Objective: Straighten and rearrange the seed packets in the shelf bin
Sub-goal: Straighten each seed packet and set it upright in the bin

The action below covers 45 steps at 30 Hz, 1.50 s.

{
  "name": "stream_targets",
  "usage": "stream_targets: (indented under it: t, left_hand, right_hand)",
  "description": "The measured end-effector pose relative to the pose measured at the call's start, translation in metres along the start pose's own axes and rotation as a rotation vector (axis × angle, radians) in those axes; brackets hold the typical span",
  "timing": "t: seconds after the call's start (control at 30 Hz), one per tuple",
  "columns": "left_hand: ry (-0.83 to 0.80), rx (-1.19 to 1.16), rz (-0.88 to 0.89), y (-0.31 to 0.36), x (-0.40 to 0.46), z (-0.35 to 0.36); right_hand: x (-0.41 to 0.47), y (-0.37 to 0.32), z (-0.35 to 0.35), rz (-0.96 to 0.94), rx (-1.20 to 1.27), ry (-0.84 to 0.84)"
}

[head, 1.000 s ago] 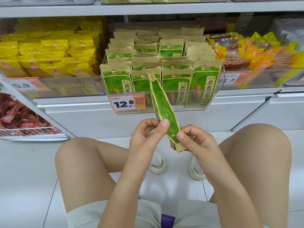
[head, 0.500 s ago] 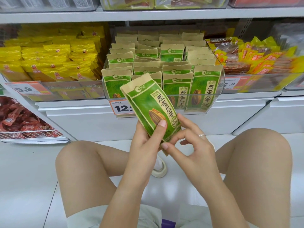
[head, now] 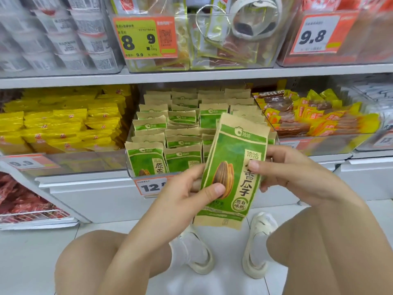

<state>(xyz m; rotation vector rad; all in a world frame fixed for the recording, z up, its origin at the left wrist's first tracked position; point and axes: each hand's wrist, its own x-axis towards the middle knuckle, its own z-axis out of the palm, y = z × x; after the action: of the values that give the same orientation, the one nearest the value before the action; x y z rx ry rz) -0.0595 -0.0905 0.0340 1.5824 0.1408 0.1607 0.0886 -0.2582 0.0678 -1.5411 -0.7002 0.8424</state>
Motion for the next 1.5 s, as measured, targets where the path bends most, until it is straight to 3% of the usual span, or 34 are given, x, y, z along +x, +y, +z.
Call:
stream_targets:
  t: [0.2,0.3,0.4,0.57,0.93,1.27,1.5]
  left_hand:
    - [0.007,0.232,0.123,0.037,0.047,-0.003]
    - [0.120,0.328,0.125,0.044,0.067,-0.018]
    - [0.233,0.828,0.067,0.037,0.088,-0.040]
    - [0.059,1.214,0.007,0.020,0.109,-0.047]
    - [0.074,1.213,-0.017,0.013,0.114,-0.050]
    - [0.054,1.100,-0.028,0.033,0.136,-0.054]
    - [-0.242,1.183,-0.106,0.047,0.175,-0.049]
  right_hand:
    - [0.028,-0.018,-0.037,-0.113,0.010,0.092]
    - [0.042,-0.028,-0.050,-0.244,0.107,0.236]
    - [0.058,-0.037,-0.058,-0.420,0.165,0.415]
    - [0.094,-0.037,-0.058,-0.478,0.026,0.482]
    - [0.149,-0.003,-0.056,-0.204,-0.586,0.306]
    - [0.156,-0.012,-0.049,-0.175,-1.205,0.397]
    - [0.169,-0.011,-0.042,-0.090,-1.318,0.384]
